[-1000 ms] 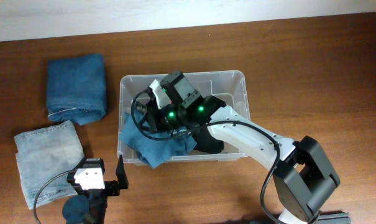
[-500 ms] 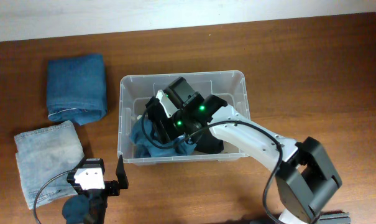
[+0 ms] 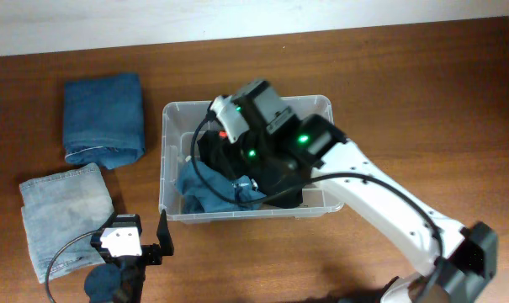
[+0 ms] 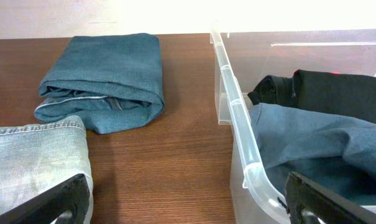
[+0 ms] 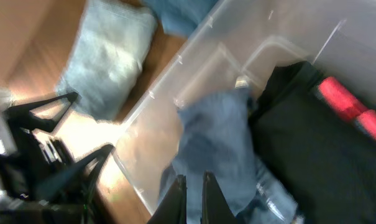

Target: Pack container

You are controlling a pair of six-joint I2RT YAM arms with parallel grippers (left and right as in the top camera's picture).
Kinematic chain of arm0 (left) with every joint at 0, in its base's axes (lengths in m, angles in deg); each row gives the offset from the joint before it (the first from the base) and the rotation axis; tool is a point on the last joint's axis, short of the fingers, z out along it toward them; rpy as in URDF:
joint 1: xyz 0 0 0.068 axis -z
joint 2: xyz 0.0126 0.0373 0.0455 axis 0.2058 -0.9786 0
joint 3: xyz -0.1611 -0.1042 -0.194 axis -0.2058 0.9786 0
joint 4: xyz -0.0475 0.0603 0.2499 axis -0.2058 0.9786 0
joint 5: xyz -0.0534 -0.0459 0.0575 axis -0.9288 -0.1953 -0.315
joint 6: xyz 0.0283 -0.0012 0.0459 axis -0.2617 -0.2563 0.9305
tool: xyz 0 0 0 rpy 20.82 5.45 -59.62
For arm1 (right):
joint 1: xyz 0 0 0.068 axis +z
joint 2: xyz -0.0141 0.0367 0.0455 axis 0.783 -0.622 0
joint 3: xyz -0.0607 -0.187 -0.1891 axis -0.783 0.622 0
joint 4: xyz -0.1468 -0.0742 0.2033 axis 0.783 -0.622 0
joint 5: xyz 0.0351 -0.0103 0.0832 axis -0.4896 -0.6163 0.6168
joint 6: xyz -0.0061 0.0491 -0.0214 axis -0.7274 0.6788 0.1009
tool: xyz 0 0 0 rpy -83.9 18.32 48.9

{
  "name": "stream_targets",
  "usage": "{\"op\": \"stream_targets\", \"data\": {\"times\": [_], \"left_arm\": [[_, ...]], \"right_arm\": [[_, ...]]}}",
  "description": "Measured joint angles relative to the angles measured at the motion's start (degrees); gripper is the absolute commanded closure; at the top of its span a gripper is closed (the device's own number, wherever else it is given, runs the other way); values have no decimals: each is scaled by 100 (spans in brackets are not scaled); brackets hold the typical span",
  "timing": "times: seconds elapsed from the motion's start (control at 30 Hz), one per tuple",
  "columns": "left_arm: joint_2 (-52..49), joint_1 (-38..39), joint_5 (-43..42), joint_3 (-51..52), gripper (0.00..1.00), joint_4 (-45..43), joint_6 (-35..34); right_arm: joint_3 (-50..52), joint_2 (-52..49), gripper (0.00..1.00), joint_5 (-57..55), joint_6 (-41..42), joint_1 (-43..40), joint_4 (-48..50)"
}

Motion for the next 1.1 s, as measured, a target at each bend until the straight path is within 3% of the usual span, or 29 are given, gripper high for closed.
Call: {"op": "stream_targets", "data": {"times": [0.4,0.53,0.77,1.0,1.1], "left_arm": [[0,0,0,0,0,0,-2],[0,0,0,0,0,-2,-2],[0,0,0,2,0,-2,-2],[0,0,0,0,0,-2,-2],[0,0,0,0,0,-2,-2]], "right_arm": [[575,-1810,95,133,17,457,181],[575,-2033,86,260,20,459,295],[205,-1843,42,367,-59,343,221],[-695,-619,30,328,-85,-136,90],[-951,450,15,192,221,-1051,-280]]}}
